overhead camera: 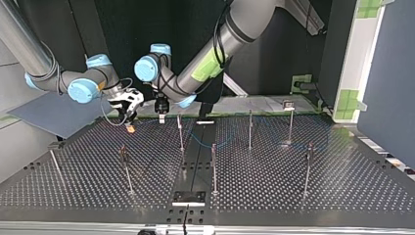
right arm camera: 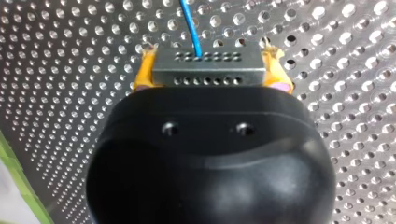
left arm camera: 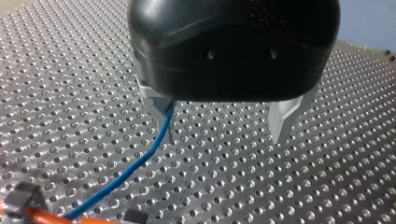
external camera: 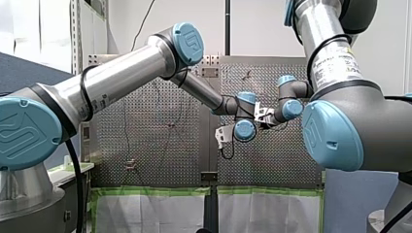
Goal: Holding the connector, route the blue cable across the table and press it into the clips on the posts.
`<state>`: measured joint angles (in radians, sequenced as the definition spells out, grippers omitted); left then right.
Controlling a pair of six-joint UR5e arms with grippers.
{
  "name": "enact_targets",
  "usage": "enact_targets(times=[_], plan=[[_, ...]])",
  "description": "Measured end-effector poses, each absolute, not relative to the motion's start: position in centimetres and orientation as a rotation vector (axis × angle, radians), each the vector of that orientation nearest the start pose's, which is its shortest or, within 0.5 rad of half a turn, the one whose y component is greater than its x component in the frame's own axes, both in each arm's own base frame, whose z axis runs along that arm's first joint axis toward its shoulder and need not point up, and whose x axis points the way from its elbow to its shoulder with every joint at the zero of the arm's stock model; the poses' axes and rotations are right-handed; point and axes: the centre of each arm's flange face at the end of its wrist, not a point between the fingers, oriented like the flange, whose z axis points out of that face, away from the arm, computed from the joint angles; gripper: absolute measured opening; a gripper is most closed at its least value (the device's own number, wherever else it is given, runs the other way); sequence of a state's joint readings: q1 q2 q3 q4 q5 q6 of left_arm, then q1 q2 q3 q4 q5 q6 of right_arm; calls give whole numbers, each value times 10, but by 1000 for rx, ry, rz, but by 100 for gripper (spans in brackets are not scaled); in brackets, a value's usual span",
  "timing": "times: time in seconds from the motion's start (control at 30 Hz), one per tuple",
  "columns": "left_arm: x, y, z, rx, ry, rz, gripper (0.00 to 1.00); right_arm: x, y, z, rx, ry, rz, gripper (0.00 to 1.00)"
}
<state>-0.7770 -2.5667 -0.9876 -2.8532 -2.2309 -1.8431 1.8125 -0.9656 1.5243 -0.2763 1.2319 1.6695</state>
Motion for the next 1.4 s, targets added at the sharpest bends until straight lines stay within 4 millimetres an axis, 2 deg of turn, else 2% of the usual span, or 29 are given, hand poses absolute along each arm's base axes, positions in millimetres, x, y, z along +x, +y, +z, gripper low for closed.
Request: enact_targets(times=[0.07, 0.1, 0.13, 0.17, 0.2, 0.23, 0.27, 0.3, 0.37, 0.4, 0.47, 0.57, 0.7, 1.03, 1.17, 1.4], plan=[[506, -599, 127, -69, 1673, -224, 71, 314, -578, 182, -2457, 1630, -2082, 0], [506, -599, 127, -67, 1673, -220, 71, 314, -578, 182, -2457, 1629, -2082, 0], [506, -599, 127, -66, 1674, -219, 57, 314, -578, 182, -2458, 1629, -2082, 0], [505, -599, 127, -65, 1674, -217, 49, 314, -578, 182, -2459, 1628, -2082, 0], [505, -599, 127, -65, 1674, -216, 49, 314, -578, 182, -2460, 1627, -2083, 0], [505, -599, 127, -64, 1674, -216, 40, 314, -578, 183, -2460, 1625, -2083, 0], [505, -599, 127, -63, 1674, -215, 25, 314, -578, 183, -2461, 1624, -2084, 0], [505, -599, 127, -62, 1674, -215, 25, 314, -578, 183, -2461, 1623, -2084, 0], [506, -599, 127, -59, 1674, -216, 14, 314, -578, 183, -2461, 1622, -2084, 0], [506, -599, 127, -58, 1674, -217, 14, 314, -578, 183, -2461, 1622, -2084, 0], [506, -599, 127, -58, 1674, -217, 5, 314, -578, 184, -2462, 1621, -2085, 0], [507, -600, 129, -60, 1673, -215, 0, 314, -578, 185, -2463, 1618, -2087, 0], [508, -602, 137, -67, 1672, -206, 0, 315, -578, 188, -2462, 1611, -2094, 0], [505, -605, 160, -89, 1673, -168, 0, 313, -575, 230, -2429, 1588, -2194, 0], [502, -605, 174, -105, 1663, -167, 0, 314, -574, 237, -2418, 1587, -2205, 0], [499, -606, 204, -125, 1635, -192, 0, 317, -569, 238, -2424, 1579, -2183, 0]])
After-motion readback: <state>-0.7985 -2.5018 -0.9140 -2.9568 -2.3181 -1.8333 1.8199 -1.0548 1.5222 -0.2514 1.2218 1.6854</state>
